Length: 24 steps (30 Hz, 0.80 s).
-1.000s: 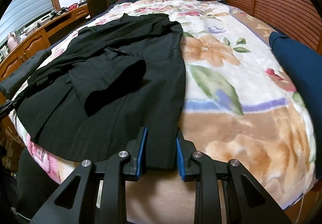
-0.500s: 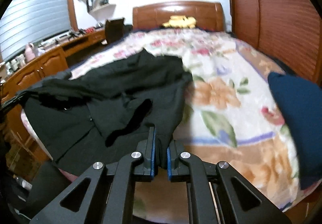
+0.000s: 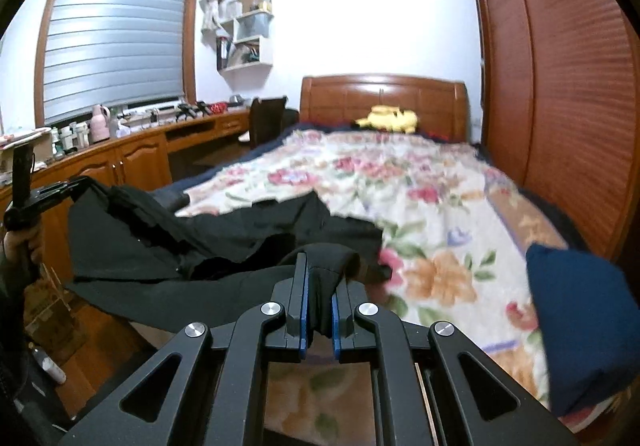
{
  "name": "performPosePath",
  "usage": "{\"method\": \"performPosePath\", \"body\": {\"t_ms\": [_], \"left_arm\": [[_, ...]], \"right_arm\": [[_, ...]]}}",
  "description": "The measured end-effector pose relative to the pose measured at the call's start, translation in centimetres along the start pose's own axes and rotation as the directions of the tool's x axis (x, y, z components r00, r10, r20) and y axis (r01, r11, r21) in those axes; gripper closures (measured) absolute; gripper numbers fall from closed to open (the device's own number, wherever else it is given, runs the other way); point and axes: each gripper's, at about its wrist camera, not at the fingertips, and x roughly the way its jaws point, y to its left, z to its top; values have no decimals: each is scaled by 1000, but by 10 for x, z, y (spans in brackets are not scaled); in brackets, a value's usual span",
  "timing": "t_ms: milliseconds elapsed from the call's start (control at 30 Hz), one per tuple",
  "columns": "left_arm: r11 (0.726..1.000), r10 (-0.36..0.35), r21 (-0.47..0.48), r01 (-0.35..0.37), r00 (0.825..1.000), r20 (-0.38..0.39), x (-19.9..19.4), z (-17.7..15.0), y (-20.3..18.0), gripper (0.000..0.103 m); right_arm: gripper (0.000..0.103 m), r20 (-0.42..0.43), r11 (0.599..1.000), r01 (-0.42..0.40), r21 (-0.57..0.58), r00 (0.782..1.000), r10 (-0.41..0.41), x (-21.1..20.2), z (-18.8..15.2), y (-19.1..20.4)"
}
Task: Fold large clothes
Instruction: 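Lift the hem with both tools, fold it toward the collar, release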
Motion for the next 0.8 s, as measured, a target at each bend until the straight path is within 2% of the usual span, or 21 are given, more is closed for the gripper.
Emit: {"method": "performPosePath", "body": {"t_ms": [367,600,700,800], "left_arm": [[999,7,50,-12,996,86,-35,38,-6,98],[996,13,85,-23,993,117,-48,45,-13,98],[997,25,74,-33,994,104,-40,45,-6,98],[997,51,61,-54,997,50,-8,41,2,98]], "right_arm": [[95,96,998,27,-57,995,-21,-60,8,17],[95,114,997,29,-73,993,-20,-62,4,10],[95,113,996,30,-80,993,-20,-51,3,6],[95,82,996,30,-78,996,-24,-20,6,1]]}}
